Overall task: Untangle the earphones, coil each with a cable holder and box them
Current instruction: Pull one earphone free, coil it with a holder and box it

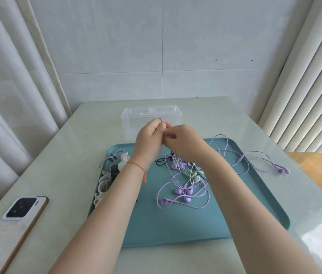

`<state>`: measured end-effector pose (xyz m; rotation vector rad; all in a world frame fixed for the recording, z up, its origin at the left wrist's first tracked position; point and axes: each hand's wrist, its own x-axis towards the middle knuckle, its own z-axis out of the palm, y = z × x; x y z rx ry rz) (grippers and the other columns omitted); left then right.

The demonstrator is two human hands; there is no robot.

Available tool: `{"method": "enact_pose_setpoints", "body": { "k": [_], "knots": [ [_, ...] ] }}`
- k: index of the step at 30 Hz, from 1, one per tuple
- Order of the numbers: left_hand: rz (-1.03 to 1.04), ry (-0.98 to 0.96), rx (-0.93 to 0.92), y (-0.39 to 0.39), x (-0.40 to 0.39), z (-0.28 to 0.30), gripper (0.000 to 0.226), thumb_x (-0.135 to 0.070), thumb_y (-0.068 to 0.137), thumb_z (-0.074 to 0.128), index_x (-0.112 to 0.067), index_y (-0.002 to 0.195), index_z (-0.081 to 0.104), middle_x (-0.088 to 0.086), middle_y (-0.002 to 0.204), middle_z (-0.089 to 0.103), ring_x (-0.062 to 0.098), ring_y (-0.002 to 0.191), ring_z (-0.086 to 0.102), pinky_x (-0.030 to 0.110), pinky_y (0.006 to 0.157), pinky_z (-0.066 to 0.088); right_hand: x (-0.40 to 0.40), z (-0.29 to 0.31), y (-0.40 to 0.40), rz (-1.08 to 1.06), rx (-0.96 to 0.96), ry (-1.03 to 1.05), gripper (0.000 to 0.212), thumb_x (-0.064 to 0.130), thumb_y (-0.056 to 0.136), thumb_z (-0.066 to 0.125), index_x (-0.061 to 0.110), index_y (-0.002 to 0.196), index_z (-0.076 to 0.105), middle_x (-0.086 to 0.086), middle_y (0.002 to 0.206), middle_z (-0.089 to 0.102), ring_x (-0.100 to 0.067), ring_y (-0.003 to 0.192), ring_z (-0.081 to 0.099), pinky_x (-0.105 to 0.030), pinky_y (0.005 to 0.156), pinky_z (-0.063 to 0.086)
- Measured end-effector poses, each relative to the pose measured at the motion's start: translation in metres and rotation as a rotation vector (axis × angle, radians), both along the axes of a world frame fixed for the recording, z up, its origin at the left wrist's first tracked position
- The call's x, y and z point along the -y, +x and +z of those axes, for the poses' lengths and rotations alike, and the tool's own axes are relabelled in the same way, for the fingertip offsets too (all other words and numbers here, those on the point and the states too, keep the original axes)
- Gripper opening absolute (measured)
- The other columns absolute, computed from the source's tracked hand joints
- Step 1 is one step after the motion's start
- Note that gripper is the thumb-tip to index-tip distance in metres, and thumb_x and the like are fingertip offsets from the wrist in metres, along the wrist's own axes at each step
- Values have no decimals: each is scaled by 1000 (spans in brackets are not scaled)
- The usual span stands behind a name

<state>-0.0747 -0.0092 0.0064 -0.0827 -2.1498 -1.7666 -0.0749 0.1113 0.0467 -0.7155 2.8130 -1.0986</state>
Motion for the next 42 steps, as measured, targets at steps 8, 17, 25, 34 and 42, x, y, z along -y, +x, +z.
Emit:
{"method": "enact_pose_setpoints", "body": {
  "k": [8,17,25,34,42],
  "knots": [
    [-231,82,231,7,2,11,40,-11,99,38,-16,66,60,3,52,39,13,45,29,25,47,25,-25,13,-8,-53,-56,-37,26,34,89,63,12,77,66,8,56,45,-5,45,36,-19,44,27],
    [-617,324,451,11,11,17,36,-24,99,33,-13,71,52,-4,47,28,11,41,19,29,51,15,-31,8,-16,-66,-16,-364,15,23,84,73,8,82,70,4,54,42,-5,38,28,-13,40,25],
    [-609,312,438,10,13,15,36,-27,102,32,-14,74,51,-5,48,28,8,41,20,24,46,18,-24,-5,-21,-75,27,-516,16,23,83,74,8,79,68,-1,57,44,-5,41,31,-17,42,27],
    [-668,734,345,10,12,18,24,-19,99,35,-12,82,50,-5,51,36,8,41,30,22,48,29,-24,-9,-22,-88,14,-429,17,19,94,58,14,88,73,11,42,35,-12,44,27,-19,42,24],
    [-425,1145,131,6,13,24,34,-18,103,36,-7,91,66,6,88,74,22,86,73,31,78,58,-9,-12,-13,38,25,-74,37,22,96,53,9,61,48,8,48,45,-9,45,33,-22,48,31]
  ]
}}
